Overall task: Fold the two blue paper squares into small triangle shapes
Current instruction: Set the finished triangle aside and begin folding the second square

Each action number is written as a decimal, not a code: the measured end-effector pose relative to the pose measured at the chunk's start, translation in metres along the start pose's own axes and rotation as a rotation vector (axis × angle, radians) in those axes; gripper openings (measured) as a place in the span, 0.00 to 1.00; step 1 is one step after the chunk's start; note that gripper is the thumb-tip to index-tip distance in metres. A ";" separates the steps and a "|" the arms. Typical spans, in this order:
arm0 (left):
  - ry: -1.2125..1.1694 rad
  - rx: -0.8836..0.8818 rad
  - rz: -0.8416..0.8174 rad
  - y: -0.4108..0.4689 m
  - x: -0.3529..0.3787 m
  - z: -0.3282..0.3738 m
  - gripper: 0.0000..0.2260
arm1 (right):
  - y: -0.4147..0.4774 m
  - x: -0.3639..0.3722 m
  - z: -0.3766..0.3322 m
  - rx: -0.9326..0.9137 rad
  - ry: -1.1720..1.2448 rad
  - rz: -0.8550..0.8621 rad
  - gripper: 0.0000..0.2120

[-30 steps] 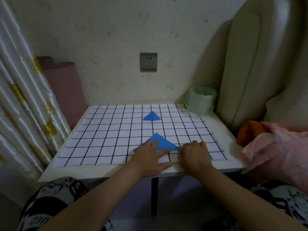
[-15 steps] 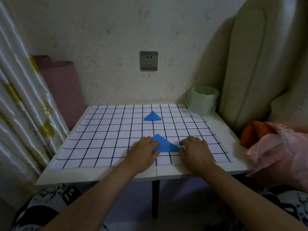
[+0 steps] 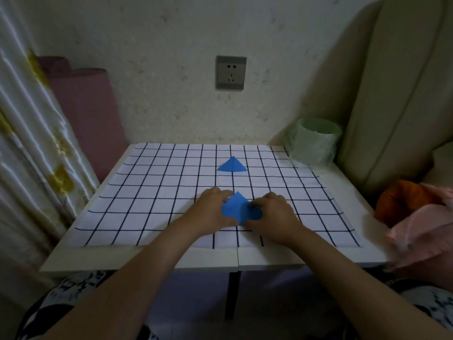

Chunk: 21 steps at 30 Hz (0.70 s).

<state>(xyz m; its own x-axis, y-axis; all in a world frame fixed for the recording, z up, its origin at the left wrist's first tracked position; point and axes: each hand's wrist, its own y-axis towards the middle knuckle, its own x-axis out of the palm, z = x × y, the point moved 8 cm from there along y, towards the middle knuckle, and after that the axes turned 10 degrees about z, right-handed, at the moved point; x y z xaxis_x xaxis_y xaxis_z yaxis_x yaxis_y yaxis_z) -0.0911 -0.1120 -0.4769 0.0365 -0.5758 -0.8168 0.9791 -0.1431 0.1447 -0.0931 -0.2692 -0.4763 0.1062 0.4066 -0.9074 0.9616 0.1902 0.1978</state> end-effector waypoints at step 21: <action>-0.346 0.169 0.360 0.008 -0.068 -0.001 0.13 | 0.003 -0.031 -0.020 -0.366 0.106 0.095 0.28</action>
<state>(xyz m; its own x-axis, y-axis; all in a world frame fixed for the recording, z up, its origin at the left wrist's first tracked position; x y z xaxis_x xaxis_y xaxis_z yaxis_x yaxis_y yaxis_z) -0.0854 -0.0731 -0.4213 0.2684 -0.8406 -0.4704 0.8696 0.0013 0.4938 -0.0980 -0.2636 -0.4405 0.1455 0.5245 -0.8389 0.7926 0.4457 0.4161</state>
